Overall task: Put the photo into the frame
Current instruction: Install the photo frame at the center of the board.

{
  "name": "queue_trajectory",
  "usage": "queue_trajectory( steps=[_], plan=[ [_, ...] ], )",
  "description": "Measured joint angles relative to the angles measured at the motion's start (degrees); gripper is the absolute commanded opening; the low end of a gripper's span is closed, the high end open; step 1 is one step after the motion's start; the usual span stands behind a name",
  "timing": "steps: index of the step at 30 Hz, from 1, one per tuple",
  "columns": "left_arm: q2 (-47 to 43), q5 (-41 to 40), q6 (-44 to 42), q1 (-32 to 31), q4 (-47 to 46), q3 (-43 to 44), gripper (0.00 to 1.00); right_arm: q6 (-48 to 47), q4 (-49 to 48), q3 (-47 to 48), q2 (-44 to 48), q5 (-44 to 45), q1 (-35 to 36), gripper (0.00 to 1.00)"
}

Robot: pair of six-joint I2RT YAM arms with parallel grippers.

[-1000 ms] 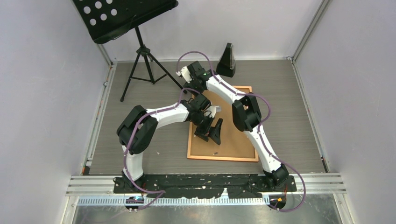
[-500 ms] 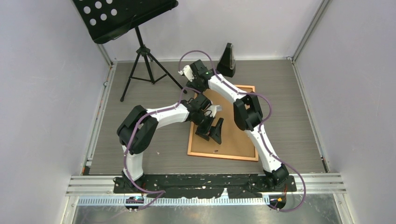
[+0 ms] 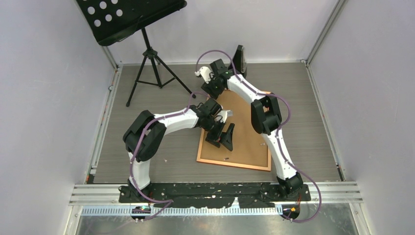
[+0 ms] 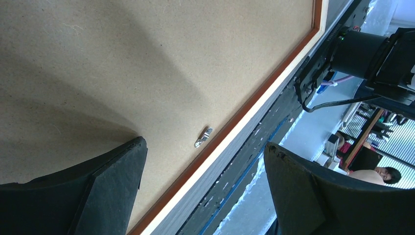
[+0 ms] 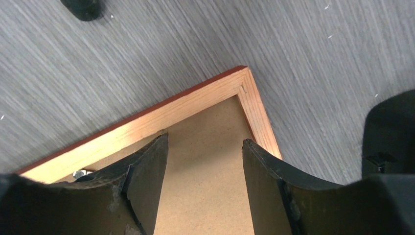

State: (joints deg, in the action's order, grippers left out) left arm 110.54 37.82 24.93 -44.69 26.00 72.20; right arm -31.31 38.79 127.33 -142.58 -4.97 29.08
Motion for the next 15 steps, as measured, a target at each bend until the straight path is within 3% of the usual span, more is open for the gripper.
queue_trajectory(
  steps=[9, 15],
  plan=[
    [0.0, 0.0, 0.15, 0.0, -0.02, 0.0, 0.94, 2.6, 4.26, 0.92, 0.07, -10.08, -3.54, 0.62],
    [0.02, 0.0, 0.15, 0.0, -0.02, 0.0, 0.94, 4.52, 5.09, 2.67, 0.04, -11.63, -5.18, 0.62]
  ],
)
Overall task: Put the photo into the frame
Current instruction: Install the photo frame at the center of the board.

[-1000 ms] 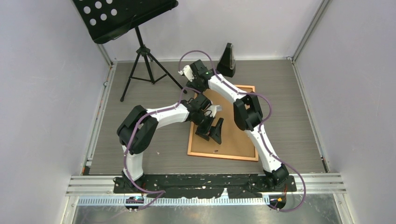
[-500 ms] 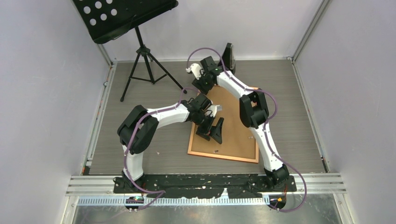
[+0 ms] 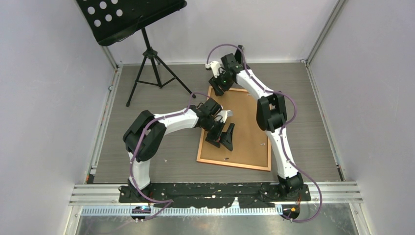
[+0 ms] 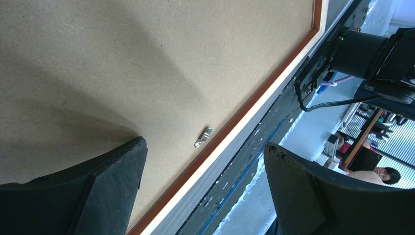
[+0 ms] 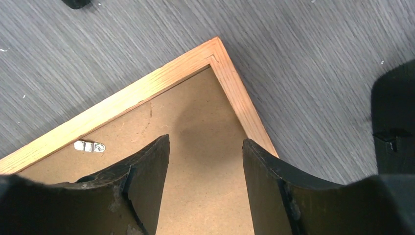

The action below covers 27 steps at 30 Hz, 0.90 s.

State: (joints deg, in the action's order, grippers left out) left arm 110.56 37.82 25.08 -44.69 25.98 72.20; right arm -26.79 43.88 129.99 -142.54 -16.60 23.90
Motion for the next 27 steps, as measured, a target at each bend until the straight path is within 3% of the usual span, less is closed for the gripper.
queue_trajectory(
  steps=[27],
  plan=[
    [-0.02, 0.39, 0.04, 0.0, 0.02, 0.0, 0.94, 3.41, 0.11, 3.23, -3.26, 5.86, 3.37, 0.62]
  ],
)
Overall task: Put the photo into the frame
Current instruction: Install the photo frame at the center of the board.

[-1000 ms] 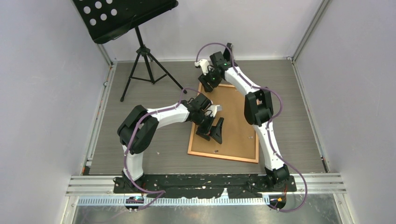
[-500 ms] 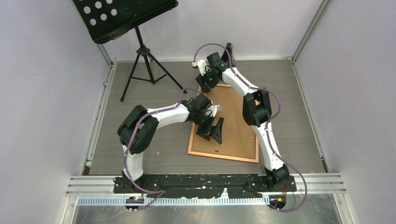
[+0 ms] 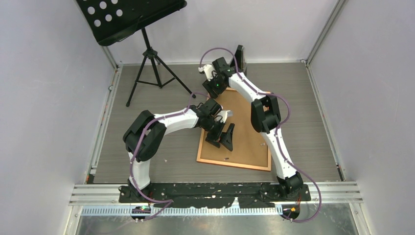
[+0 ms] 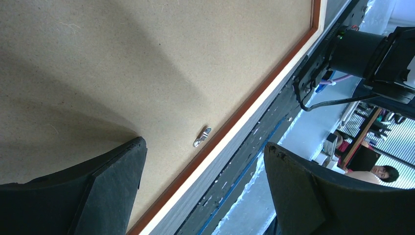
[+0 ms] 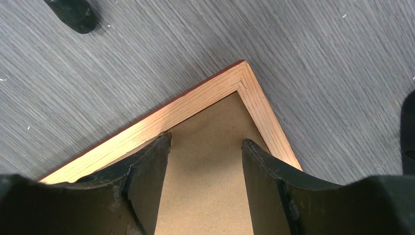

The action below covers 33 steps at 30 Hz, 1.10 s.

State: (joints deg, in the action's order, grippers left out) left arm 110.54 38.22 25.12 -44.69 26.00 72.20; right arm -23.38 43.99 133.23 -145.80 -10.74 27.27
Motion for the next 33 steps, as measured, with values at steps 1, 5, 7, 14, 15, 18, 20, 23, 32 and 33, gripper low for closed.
queue_trajectory(
  steps=[1, 5, 7, 14, 15, 18, 20, 23, 32, 33],
  plan=[
    [0.0, 0.0, 0.0, 0.0, 0.0, 0.0, 0.94, 0.13, 0.0, 0.0, 0.0, 0.17, 0.0, 0.62],
    [0.0, 0.02, 0.02, 0.0, 0.02, 0.0, 0.94, 1.16, -0.33, -0.09, 0.0, 0.24, -0.02, 0.61],
    [0.0, 0.02, 0.02, 0.0, 0.02, 0.0, 0.95, 1.95, -1.44, -0.87, 0.15, -0.31, -0.22, 0.61],
    [-0.26, -0.02, -0.28, -0.04, 0.39, 0.02, 0.98, 8.02, -8.02, -11.87, 6.54, -4.59, -2.34, 0.62],
    [-0.35, -0.04, -0.39, -0.11, 0.59, 0.02, 1.0, 8.98, -8.44, -13.2, 7.58, -4.9, -2.73, 0.62],
    [-0.57, -0.35, -1.27, -0.22, 1.4, 0.13, 0.99, 11.39, -10.47, -17.73, 11.91, -5.29, -3.82, 0.63],
    [-0.61, -0.74, -1.73, -0.2, 2.14, 0.46, 0.99, 11.89, -11.23, -20.5, 15.47, -4.76, -4.37, 0.64],
    [-0.72, -1.51, -2.8, -0.17, 3.56, 1.49, 0.99, 12.02, -12.57, -25.16, 22.4, -3.26, -5.29, 0.65],
    [-6.01, -3.45, -6.51, 0.72, 6.71, 4.22, 0.99, 10.36, -15.65, -41.92, 39.89, 0.7, -6.99, 0.65],
    [-7.06, -3.74, -7.06, 0.98, 7.08, 4.39, 0.99, 10.1, -15.63, -43.69, 40.94, 0.83, -7.13, 0.65]
  ],
)
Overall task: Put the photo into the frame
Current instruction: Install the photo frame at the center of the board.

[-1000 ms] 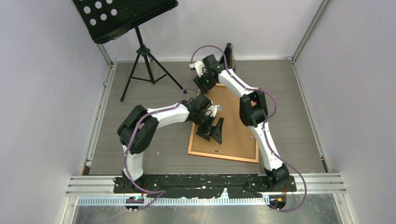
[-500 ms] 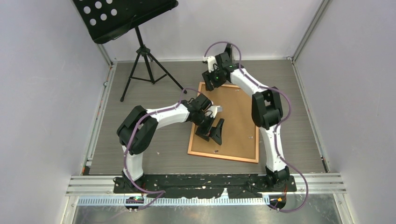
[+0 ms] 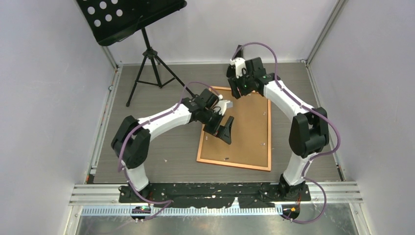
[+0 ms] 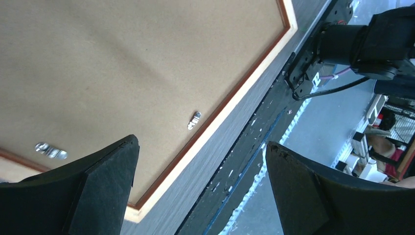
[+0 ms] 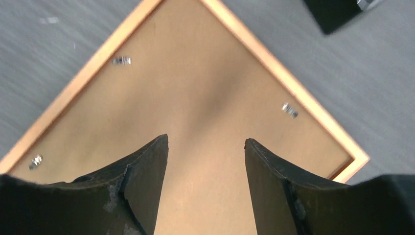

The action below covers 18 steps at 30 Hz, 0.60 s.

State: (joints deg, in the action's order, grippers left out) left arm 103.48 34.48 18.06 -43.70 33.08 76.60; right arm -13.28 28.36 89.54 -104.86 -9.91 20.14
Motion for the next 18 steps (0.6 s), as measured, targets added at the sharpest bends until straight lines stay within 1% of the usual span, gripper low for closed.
queue_trajectory(
  steps=[2, 5, 11, 15, 18],
  plan=[
    [-1.92, -0.31, -0.81, 0.72, 0.37, 0.0, 0.99, -0.57, -0.13, -4.63, 2.29, 0.11, -0.13, 0.65],
    [-4.39, -0.42, -1.77, 3.56, 0.87, -0.04, 0.99, -1.55, -0.07, -11.5, 5.18, -0.63, -0.11, 0.65],
    [-6.78, -1.03, -2.03, 14.56, 1.31, -1.57, 0.99, -3.17, -0.94, -22.99, 10.73, -3.34, 1.33, 0.65],
    [-6.58, -1.27, -1.73, 19.93, 2.29, -3.26, 0.99, -3.96, -3.56, -28.02, 13.55, -4.09, 5.86, 0.65],
    [-6.01, -1.16, -1.22, 21.22, 2.36, -5.27, 0.99, -4.2, -6.12, -30.18, 14.01, -3.45, 10.64, 0.65]
  ],
)
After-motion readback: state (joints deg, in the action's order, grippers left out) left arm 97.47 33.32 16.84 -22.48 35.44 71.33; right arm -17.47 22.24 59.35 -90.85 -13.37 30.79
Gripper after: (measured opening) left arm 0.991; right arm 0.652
